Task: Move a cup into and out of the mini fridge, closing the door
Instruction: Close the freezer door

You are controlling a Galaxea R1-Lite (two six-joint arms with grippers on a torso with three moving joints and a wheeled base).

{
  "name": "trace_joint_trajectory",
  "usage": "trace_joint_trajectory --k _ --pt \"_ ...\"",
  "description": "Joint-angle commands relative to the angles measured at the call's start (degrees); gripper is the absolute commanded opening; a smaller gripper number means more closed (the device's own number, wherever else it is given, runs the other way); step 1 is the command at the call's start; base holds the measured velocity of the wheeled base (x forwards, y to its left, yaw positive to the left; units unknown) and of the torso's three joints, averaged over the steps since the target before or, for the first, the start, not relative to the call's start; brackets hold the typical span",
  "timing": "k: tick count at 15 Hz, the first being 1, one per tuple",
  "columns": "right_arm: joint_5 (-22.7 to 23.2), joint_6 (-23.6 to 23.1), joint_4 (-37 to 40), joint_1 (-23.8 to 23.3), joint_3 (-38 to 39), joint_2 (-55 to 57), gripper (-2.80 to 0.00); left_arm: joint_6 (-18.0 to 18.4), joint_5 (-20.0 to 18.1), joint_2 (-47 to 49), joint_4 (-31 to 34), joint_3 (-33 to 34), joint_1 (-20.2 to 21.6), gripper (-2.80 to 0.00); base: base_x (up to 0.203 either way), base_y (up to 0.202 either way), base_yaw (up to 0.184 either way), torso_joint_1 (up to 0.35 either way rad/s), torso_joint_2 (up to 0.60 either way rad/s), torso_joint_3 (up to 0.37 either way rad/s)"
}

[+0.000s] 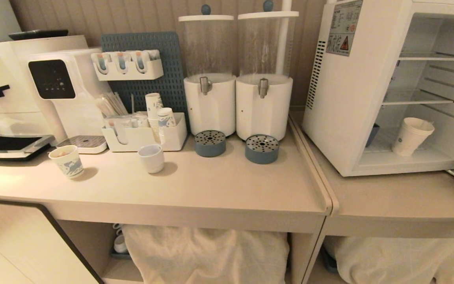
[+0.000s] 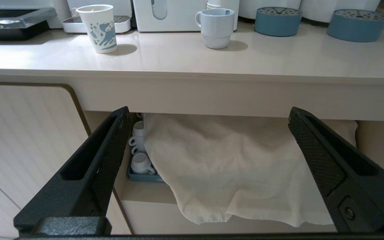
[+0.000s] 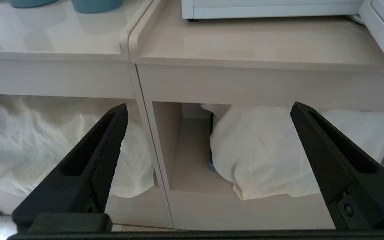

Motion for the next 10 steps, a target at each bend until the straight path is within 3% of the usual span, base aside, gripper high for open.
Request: trace_joint_trajectory --k 1,8,10 --pt "-0.02 -0.03 0.04 0.00 -0.01 0.09 0.00 -0.04 0.00 0.00 -0.05 1.05 0.02 0.00 -0.133 0.000 0.002 0.007 0.01 0.002" --pt "-0.02 0.23 -0.04 0.00 -0.01 0.09 0.00 -0.04 0.00 0.00 -0.05 1.05 0.02 0.00 -0.191 0.000 0.001 0.003 0.00 0.003" --pt "-0.11 0.23 -0.04 0.00 0.08 0.09 0.00 -0.04 0.00 0.04 -0.05 1.05 0.02 0.00 -0.101 0.000 -0.002 -0.002 0.00 0.006"
